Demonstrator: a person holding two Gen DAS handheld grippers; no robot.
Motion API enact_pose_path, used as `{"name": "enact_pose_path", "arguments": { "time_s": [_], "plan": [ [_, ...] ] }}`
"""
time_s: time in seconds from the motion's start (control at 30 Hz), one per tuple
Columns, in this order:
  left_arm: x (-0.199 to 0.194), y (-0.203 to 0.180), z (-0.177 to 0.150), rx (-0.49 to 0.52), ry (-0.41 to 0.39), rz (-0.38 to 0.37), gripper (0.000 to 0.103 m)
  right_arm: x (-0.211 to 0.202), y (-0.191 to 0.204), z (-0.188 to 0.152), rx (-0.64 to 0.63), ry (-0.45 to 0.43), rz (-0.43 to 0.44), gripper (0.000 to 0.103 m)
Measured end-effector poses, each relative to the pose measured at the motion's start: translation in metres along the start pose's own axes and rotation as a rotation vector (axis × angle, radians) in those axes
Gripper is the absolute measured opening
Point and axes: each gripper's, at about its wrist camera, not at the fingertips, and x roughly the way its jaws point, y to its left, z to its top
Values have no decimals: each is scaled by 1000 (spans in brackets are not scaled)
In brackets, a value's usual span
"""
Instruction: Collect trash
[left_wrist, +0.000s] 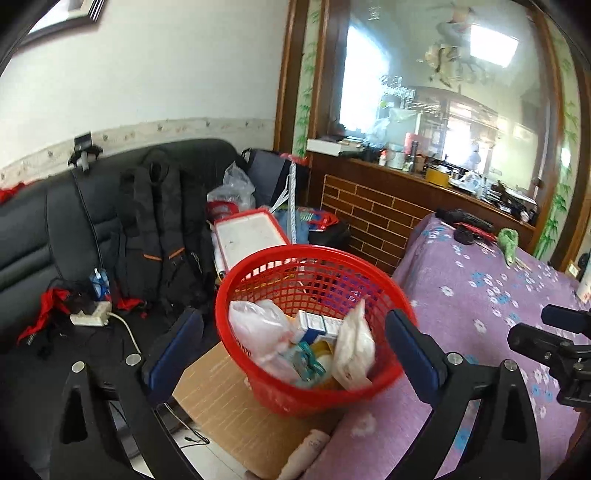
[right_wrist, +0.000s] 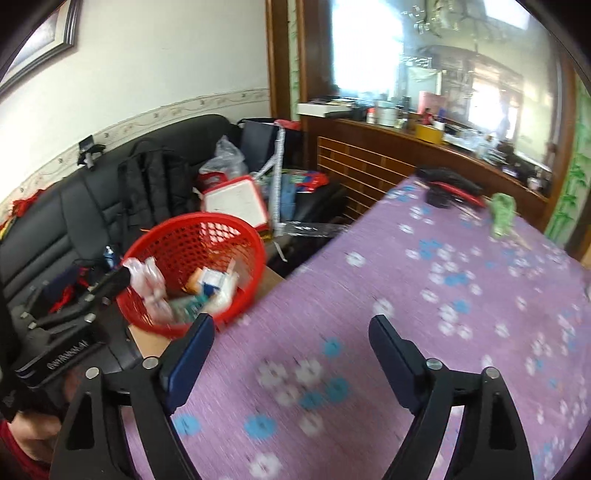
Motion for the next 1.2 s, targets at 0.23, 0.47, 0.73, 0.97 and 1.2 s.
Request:
{"name": "enact_pose_path", "arguments": {
  "time_s": [0.23,0.47,0.73,0.97,1.2],
  "plan": [
    [-43,-29,-22,69,-39,44,101,-45,-17,-47,2,-12,-93,94],
    [-67,-61,-44,135,-30,88,103,-89,-31,-84,15,-63,-175,97],
    [-75,-72,-53,140,9,106,103,-115,-39,-105,27,-91,-235,97],
    [-86,-78,-55,157,-10,100,103,-121,-37,-112,30,-87,-245,97],
    [-83,-76,-55,158,-5,114,103,-122,-34,-111,22,-87,-251,97]
  ]
}}
